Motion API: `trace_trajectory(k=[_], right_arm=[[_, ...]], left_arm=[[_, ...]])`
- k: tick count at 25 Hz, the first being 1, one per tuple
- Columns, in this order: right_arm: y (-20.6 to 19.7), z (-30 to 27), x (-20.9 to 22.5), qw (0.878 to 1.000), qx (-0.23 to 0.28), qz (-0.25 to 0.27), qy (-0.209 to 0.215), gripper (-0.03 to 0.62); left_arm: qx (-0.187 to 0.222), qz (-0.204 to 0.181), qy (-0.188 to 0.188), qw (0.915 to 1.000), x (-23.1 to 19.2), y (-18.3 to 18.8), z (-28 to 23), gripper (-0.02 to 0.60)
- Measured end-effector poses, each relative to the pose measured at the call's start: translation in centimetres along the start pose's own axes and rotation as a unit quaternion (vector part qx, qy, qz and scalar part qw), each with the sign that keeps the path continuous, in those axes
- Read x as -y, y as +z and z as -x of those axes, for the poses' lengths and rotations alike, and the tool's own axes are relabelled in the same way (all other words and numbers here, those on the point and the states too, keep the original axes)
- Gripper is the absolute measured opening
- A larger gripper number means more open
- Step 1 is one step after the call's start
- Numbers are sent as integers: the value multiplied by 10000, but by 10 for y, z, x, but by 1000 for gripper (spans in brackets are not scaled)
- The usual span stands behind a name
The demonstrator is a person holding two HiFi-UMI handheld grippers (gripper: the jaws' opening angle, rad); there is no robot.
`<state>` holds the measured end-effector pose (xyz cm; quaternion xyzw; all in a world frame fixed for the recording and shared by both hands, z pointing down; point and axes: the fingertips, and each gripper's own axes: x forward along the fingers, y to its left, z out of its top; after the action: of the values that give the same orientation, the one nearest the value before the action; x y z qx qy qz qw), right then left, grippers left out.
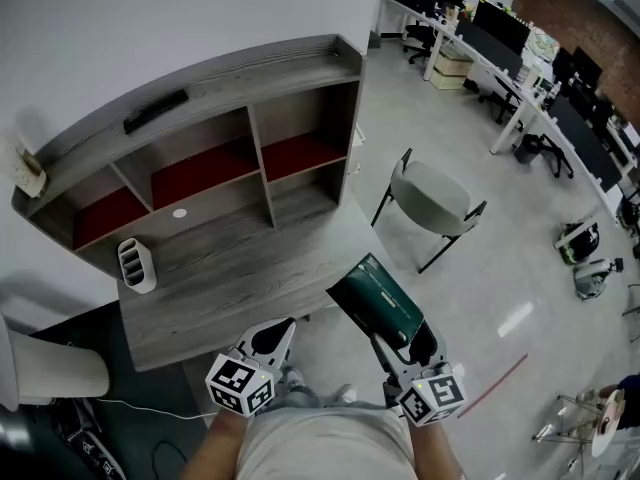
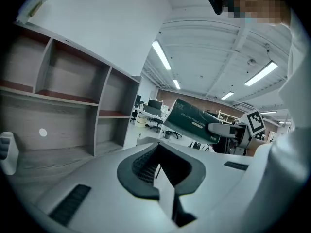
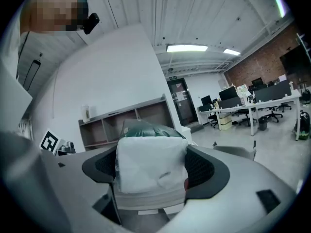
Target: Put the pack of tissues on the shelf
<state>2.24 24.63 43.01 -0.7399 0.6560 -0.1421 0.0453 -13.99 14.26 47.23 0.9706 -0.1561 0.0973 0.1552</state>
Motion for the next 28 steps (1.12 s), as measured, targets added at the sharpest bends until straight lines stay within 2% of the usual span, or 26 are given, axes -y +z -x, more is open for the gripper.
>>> trace_trajectory(k=[8,16,22,28], right_arm=[[10,-49,-20,9998,81,176,-76,433],[17,-104,-3,9979,24,625,-164,433],[21,-163,33,9976,-112,654,171,430],[36,-232,68,9926,-365,723,904,426]], left_arm=[[67,32,-28,10000,-53,4,8,14],[-4,4,115,9999,-88,6,-9,14],[-22,40,447,9990,-113,18,-57,14],[19,229,1061,9941,-138,41,-112,14]])
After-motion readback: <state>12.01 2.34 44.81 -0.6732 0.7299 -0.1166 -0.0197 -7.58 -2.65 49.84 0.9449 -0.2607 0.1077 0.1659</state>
